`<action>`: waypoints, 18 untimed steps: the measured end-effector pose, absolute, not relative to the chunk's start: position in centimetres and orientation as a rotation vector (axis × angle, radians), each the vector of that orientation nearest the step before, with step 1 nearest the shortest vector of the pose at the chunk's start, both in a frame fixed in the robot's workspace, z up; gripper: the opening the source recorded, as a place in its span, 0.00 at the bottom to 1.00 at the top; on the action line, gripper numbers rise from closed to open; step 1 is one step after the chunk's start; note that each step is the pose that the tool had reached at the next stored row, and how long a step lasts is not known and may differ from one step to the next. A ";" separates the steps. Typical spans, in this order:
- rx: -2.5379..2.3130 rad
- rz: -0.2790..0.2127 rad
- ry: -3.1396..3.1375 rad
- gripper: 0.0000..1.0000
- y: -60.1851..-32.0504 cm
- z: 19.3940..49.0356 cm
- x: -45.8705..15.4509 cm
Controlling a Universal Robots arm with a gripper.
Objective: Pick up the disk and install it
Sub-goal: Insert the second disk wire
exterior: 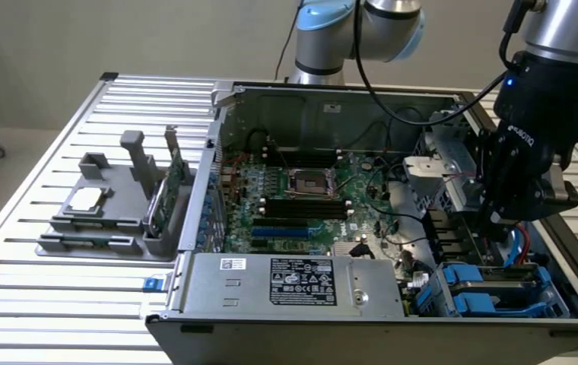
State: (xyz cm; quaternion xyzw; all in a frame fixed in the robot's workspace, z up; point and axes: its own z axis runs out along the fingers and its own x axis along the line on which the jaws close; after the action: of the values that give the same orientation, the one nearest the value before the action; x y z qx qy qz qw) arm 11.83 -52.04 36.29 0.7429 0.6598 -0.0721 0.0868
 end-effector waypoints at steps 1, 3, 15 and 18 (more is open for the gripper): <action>2.213 -0.214 1.965 0.16 -52.0 36.3 11.8; 2.213 -0.212 1.965 0.16 -52.0 36.3 11.8; 2.219 -0.199 1.974 0.16 -53.8 36.2 11.7; 2.221 -0.179 1.995 0.16 -53.9 36.0 11.7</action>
State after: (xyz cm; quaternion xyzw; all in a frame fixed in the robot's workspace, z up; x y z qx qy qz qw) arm 11.73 -53.89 36.01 0.7405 0.6651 -0.0596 0.0753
